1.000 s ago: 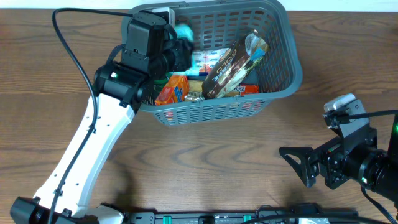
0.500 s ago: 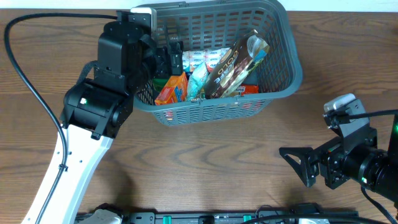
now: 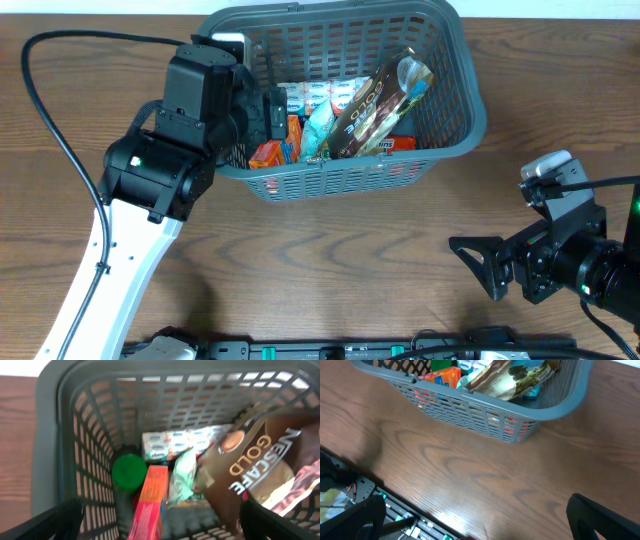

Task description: Pack container

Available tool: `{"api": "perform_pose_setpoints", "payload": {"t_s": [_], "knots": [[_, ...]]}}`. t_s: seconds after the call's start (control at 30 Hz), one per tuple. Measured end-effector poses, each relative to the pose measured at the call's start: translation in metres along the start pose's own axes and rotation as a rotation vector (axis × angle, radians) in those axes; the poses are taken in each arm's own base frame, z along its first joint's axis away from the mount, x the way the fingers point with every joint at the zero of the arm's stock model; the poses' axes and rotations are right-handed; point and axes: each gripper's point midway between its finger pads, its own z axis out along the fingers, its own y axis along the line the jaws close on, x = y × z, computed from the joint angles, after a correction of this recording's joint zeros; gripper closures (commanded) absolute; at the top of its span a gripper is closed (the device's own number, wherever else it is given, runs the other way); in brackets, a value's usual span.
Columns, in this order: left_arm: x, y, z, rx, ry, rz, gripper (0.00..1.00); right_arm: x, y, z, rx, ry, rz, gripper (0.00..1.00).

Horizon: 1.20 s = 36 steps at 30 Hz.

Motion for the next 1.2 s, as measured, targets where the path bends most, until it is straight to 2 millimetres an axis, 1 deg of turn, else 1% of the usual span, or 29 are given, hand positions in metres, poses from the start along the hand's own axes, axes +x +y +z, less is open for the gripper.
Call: {"api": "perform_pose_setpoints", "payload": {"t_s": [0.1, 0.23, 0.3, 0.33, 0.4, 0.47, 0.53, 0.57, 0.63, 0.7, 0.73, 0.8, 0.87, 0.97, 1.1, 1.2], "knots": [[0.006, 0.002, 0.0, -0.007, 0.023, 0.002, 0.01, 0.0, 0.0, 0.0, 0.0, 0.0, 0.0, 0.01], [0.035, 0.013, -0.004, -0.051, 0.143, 0.004, 0.02, 0.0, 0.0, 0.0, 0.0, 0.0, 0.0, 0.01], [0.042, 0.019, -0.01, -0.064, 0.168, -0.001, 0.01, 0.0, 0.0, 0.0, 0.0, 0.0, 0.0, 0.01], [0.044, 0.024, -0.018, -0.072, 0.17, -0.008, 0.01, 0.0, 0.0, 0.0, 0.0, 0.0, -0.001, 0.01], [0.045, 0.035, -0.038, -0.091, 0.153, -0.03, 0.01, 0.0, 0.0, 0.0, 0.0, 0.0, 0.0, 0.01], [0.041, 0.043, -0.064, -0.098, 0.092, -0.049, 0.01, 0.0, 0.0, 0.0, 0.0, 0.0, 0.0, 0.01], [0.042, 0.047, -0.094, -0.099, 0.035, -0.059, 0.02, 0.0, 0.0, 0.0, 0.0, 0.0, 0.0, 0.01], [0.047, 0.05, -0.113, -0.097, 0.007, -0.062, 0.01, 0.0, 0.0, 0.0, 0.0, 0.0, 0.0, 0.01], [0.059, 0.054, -0.139, -0.098, -0.019, -0.068, 0.01, 0.0, 0.0, 0.0, 0.0, 0.0, -0.001, 0.01], [0.077, 0.06, -0.168, -0.103, -0.054, -0.08, 0.01, 0.0, 0.0, 0.0, 0.0, 0.0, 0.0, 0.01], [0.083, 0.062, -0.177, -0.107, -0.063, -0.086, 0.01, 0.0, 0.0, 0.0, 0.0, 0.0, 0.0, 0.01], [0.104, 0.071, -0.195, -0.127, -0.085, -0.107, 0.01, 0.0, 0.0, 0.0, 0.0, 0.0, 0.0, 0.01], [0.12, 0.076, -0.205, -0.145, -0.101, -0.123, 0.01, 0.0, 0.0, 0.0, 0.0, 0.0, 0.0, 0.01], [0.145, 0.084, -0.212, -0.167, -0.133, -0.146, 0.01, 0.0, 0.0, 0.0, 0.0, 0.0, 0.0, 0.01], [0.173, 0.092, -0.209, -0.185, -0.166, -0.166, 0.01, 0.0, 0.0, 0.0, 0.0, -0.001, 0.0, 0.01], [0.192, 0.097, -0.199, -0.201, -0.183, -0.186, 0.01, 0.0, 0.0, 0.0, 0.0, 0.0, 0.0, 0.01]]}}
